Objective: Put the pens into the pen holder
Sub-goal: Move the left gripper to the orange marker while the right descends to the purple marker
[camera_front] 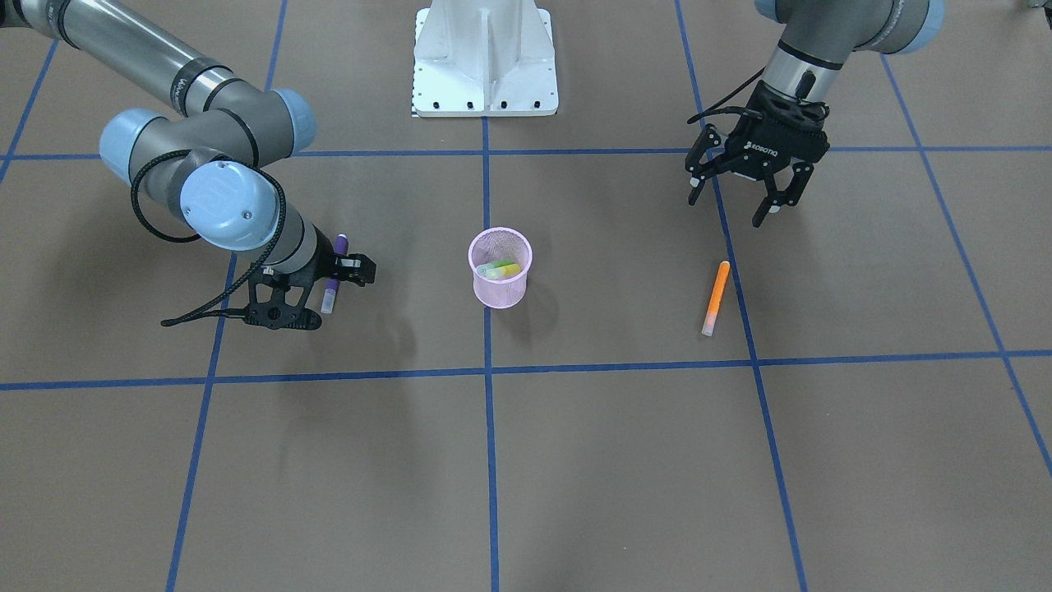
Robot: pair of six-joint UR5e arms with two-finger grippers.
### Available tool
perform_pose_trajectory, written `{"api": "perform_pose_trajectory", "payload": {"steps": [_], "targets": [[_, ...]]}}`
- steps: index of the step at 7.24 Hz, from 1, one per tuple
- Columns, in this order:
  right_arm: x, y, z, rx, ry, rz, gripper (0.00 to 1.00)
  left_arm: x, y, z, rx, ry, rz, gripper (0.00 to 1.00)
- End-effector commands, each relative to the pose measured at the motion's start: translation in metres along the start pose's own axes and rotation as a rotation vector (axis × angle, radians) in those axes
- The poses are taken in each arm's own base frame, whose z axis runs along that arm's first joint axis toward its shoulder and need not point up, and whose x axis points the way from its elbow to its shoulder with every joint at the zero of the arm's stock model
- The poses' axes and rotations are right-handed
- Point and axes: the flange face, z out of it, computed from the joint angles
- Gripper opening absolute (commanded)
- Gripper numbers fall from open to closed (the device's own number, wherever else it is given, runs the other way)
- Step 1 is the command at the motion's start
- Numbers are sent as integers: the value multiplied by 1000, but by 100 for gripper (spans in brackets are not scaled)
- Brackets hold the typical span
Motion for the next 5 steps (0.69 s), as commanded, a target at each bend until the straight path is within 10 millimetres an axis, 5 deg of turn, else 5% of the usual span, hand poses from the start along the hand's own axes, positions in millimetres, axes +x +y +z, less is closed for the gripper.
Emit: {"api": "perform_pose_trajectory", "payload": {"steps": [1, 5], "targets": [[5, -7, 11, 0, -1, -1, 85, 1, -1, 1, 2, 1, -5, 99], [7, -3, 16, -7, 2, 2, 56, 0, -1, 1, 3, 0, -6, 99]]}}
